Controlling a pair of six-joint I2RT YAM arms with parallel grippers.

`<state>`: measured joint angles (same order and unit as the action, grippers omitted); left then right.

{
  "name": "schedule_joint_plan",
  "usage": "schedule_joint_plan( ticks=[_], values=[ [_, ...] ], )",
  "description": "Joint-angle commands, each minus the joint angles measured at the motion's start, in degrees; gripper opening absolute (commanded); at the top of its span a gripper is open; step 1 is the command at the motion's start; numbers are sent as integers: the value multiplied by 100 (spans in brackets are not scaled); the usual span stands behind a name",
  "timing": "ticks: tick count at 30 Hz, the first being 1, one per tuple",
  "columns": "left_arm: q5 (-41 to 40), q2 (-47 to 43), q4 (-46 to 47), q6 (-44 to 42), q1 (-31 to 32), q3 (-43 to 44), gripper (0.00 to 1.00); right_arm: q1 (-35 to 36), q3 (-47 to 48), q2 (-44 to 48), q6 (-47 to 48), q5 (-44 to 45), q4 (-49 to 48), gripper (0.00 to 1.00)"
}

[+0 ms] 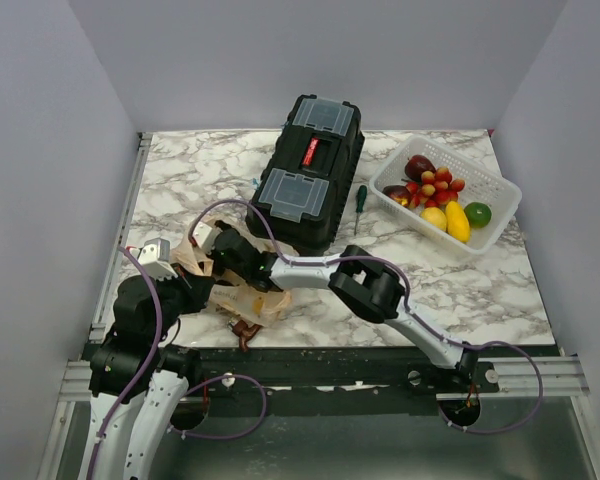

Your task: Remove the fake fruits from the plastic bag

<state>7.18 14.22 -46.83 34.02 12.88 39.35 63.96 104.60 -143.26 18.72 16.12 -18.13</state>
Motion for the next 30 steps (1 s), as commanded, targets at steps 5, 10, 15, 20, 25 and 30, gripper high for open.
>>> schedule_joint_plan(
  ticks=[5,10,15,20,25,30],
  values=[
    [12,-8,-54,-45,47,-7,0,-18,-455,370,-275,137,616,58],
    [13,-1,-46,-37,52,-7,0,-13,-1460,1532,-1009,-201,472,43],
    [14,-35,-37,-27,48,-15,0,-15,-2177,2301,-1795,-618,704,36],
    [2,-63,-28,-22,47,-19,0,-9,-2658,2956,-2601,-753,879,32],
    [-14,-94,-28,-9,43,-24,0,-9,-2867,3450,-3078,-1410,1080,29],
    [-30,-122,-28,-1,47,-24,0,-13,-3364,4089,-3445,-1665,1138,27]
  ],
)
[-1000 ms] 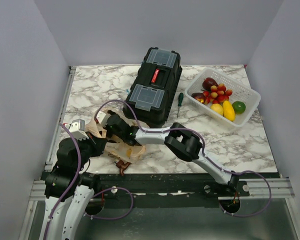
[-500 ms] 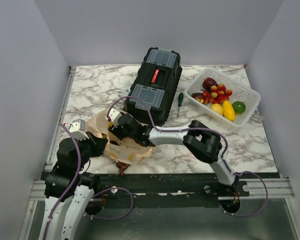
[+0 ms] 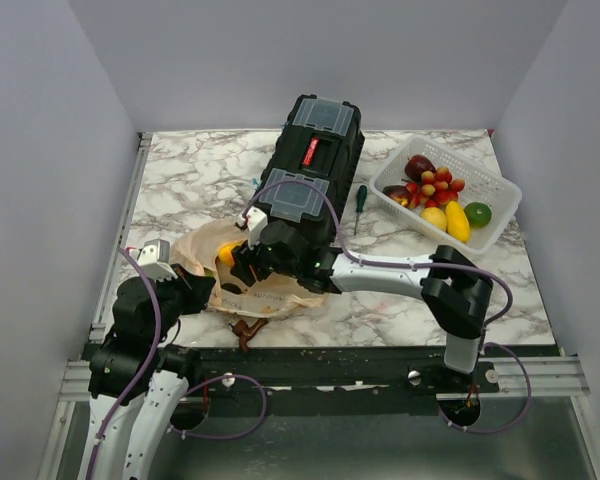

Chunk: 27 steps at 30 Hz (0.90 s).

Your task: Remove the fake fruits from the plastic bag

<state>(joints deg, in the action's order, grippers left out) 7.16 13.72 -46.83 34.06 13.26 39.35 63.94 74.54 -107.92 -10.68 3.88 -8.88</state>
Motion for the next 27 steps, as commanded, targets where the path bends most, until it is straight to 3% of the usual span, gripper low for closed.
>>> schedule_joint_plan(
  ticks=[1,5,13,18,23,27],
  values=[
    [-25,-78,-28,-5,14,-24,0,-10,-487,695,-582,-428,177,26],
    [-15,-62,-13,-5,10,-24,0,-14,-714,1132,-981,-571,0,25],
    [-48,-210,-6,11,11,-34,0,-14,-873,1168,-841,-1920,-556,26],
    [-9,-151,-2,21,10,-33,0,-17,-601,1214,-1182,-1485,-1185,26],
    [1,-147,-9,13,10,-33,0,-15,105,1065,-1090,-1207,-862,26],
    [-11,-168,-2,13,13,-42,0,-16,-14,1445,-857,-645,-632,25]
  ],
)
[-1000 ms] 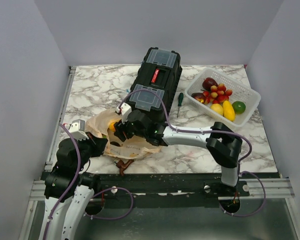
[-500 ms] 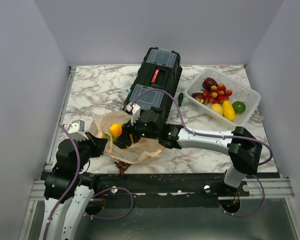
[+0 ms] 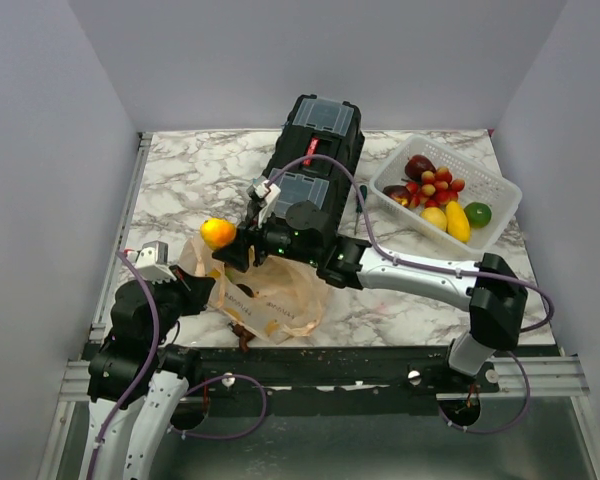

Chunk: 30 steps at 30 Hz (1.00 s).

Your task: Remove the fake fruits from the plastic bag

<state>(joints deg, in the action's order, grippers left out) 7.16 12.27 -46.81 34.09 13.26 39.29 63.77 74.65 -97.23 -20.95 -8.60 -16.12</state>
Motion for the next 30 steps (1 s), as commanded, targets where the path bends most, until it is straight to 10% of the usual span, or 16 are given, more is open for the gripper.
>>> schedule_joint_plan(
  ticks=[1,14,23,30],
  values=[
    [-12,-18,-4,15,10,-35,0,-4,-203,580,275,810,83,25],
    [35,12,22,10,10,-35,0,-1732,-2212,3096,378,3300,804,25],
    [58,12,24,2,10,-30,0,-4798,-1970,2791,-753,2201,2368,25],
    [70,11,22,-7,10,-35,0,-5900,-1219,1651,-968,1669,2909,25]
  ],
)
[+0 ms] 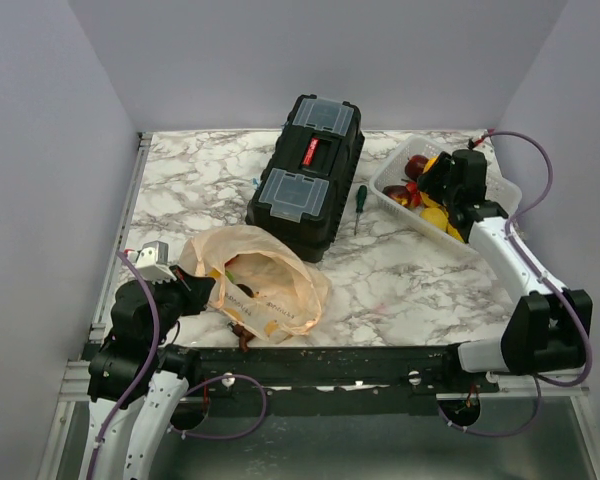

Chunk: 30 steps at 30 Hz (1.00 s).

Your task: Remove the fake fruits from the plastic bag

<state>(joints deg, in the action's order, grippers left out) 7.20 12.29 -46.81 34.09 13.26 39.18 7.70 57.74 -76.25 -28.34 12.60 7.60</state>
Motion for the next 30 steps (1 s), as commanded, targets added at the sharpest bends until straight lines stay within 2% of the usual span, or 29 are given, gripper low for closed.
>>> schedule_joint_plan(
  ticks=[1,7,13,17,22,30],
  values=[
    [62,3,22,-7,10,-24,0,-372,570,-600,-230,-475,574,26],
    [66,8,22,-7,14,-27,0,-728,1252,-1764,-160,-948,921,29],
    [80,6,26,-8,10,-24,0,-734,1592,-2370,-59,-1122,1245,46],
    [91,-1,29,-16,17,-24,0,-735,1550,-2434,101,-1137,1215,61],
    [88,-4,31,-13,10,-29,0,-734,1476,-2378,210,-1098,1217,75],
    [116,23,34,-16,19,-33,0,-735,1539,-1881,355,-924,1409,89]
  ],
)
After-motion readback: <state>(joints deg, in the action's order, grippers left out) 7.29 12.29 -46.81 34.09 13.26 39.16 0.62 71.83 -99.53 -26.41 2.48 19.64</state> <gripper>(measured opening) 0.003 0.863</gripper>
